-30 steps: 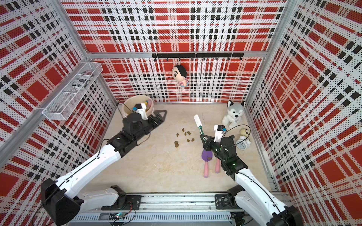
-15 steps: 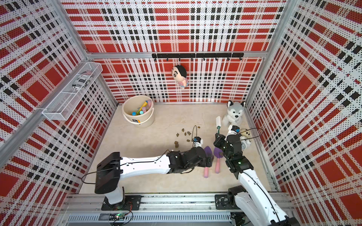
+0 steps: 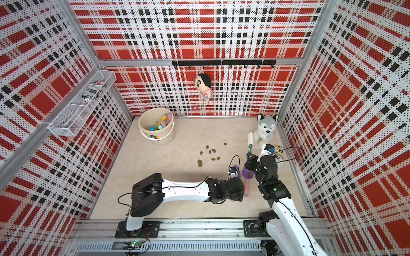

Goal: Brush the soil off the hand trowel and place it into the bucket
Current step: Pick up the hand trowel from the center of the board.

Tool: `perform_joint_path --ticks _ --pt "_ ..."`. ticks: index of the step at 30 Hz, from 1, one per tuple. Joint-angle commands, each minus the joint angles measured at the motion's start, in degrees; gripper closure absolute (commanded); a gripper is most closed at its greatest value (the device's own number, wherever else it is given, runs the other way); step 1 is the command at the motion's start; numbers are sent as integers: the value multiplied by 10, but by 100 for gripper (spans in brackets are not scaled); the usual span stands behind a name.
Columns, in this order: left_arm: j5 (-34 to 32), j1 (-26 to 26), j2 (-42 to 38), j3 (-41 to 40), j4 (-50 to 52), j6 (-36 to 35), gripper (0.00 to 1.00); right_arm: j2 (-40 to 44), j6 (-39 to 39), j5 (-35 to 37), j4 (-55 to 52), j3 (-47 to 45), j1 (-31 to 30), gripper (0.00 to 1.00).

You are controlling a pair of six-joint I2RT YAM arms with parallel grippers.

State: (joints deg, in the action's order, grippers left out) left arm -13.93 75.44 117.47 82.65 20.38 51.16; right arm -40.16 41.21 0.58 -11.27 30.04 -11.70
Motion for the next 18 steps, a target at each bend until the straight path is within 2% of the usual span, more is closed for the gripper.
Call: perform_joint_path --ticks 1,7,15,18 --pt "11 -1 26 34 37 -25 17 8 -13 7 1 -6 6 100" --pt "12 -1 41 41 59 -33 20 5 -15 5 1 -7 7 100" --pt "5 -1 48 26 63 -37 30 11 -13 2 3 -9 8 100" --pt "8 -2 50 23 64 -38 41 11 -15 0 2 -8 8 100"
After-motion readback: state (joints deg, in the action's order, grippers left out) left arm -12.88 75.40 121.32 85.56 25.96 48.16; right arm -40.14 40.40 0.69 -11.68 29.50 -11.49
